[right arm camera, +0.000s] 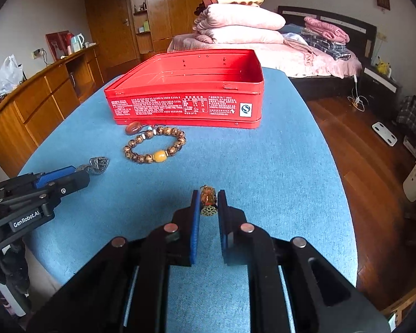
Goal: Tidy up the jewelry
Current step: 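Carry the pendant and watch into the red tin and open both tools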
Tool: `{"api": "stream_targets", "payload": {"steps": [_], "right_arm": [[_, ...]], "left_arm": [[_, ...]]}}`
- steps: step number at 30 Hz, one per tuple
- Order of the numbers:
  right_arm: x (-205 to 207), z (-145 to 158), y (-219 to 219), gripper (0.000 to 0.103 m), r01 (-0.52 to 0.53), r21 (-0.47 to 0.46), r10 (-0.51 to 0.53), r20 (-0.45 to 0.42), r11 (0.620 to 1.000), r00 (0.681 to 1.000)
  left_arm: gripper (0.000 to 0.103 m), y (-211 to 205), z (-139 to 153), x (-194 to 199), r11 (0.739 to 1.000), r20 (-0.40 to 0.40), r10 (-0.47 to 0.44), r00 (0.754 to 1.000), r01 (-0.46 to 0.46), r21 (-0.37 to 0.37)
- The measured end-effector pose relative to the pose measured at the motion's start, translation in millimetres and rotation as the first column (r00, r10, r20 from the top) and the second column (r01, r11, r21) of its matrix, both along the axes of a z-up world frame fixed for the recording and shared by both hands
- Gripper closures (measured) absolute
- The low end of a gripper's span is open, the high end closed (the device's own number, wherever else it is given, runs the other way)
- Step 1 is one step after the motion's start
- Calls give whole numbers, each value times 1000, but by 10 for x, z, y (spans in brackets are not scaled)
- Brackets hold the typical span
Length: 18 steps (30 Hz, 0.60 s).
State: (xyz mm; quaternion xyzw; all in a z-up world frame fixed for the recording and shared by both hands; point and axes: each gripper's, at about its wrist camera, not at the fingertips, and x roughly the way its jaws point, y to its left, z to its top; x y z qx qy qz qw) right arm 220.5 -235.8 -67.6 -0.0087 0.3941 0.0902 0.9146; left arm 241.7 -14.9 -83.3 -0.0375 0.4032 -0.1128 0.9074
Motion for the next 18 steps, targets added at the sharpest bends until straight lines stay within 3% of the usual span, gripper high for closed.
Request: {"api": "stream_targets", "payload": {"steps": [18], "right_arm": [[234, 337, 80, 92, -20, 1, 20, 70, 1000, 997]], "left_arm": [[72, 167, 329, 159, 998, 81, 34, 996, -29, -63]]}}
